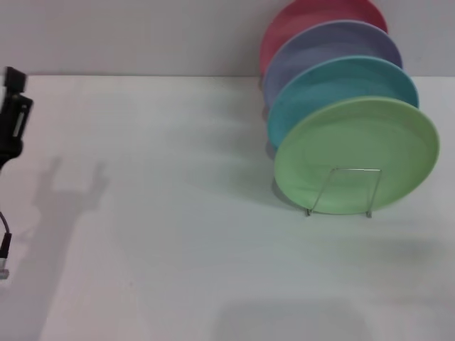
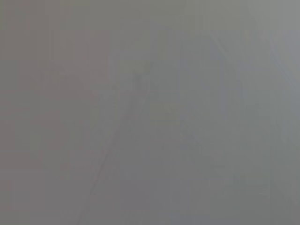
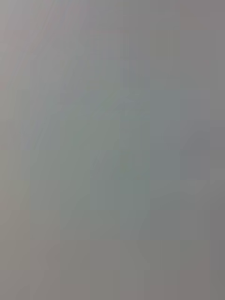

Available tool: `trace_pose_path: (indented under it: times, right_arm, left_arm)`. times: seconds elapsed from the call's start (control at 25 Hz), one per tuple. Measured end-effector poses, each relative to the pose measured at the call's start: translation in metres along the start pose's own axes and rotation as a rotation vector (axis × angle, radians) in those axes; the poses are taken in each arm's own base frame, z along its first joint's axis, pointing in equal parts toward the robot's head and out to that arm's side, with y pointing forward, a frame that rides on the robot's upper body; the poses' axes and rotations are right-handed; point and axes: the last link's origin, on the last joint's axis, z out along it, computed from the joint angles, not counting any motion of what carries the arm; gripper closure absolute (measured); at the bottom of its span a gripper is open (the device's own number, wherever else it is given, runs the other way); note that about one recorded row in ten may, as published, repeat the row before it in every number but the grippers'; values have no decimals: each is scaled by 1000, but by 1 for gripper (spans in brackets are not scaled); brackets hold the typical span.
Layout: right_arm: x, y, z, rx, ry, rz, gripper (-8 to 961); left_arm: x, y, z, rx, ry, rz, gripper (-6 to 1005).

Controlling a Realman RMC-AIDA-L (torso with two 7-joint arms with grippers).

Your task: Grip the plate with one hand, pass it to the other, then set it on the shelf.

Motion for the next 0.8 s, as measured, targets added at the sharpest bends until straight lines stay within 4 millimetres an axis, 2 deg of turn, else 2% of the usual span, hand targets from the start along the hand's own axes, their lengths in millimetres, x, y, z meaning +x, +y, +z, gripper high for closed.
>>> trace_pose_path:
  times: [0.08, 0.2, 0.4, 0.56, 0.8]
  right_arm:
    - [-4, -22, -1, 64, -11, 82, 495]
    - [-10, -51, 1, 108, -14, 155, 475]
    - [-17, -84, 13, 172, -8, 113, 275]
    - [-11, -106, 27, 262, 38, 73, 261]
    - [1, -118, 51, 288, 112, 0, 254]
  left_arm:
    - [-6, 2, 3, 6, -35, 91, 149]
    - [-18, 3, 9, 30, -106, 200, 149]
    - [-32, -7, 18, 83, -201, 268, 153]
    - [-38, -16, 22, 121, -253, 268, 156]
    - [-43, -17, 28, 121, -279, 262, 157]
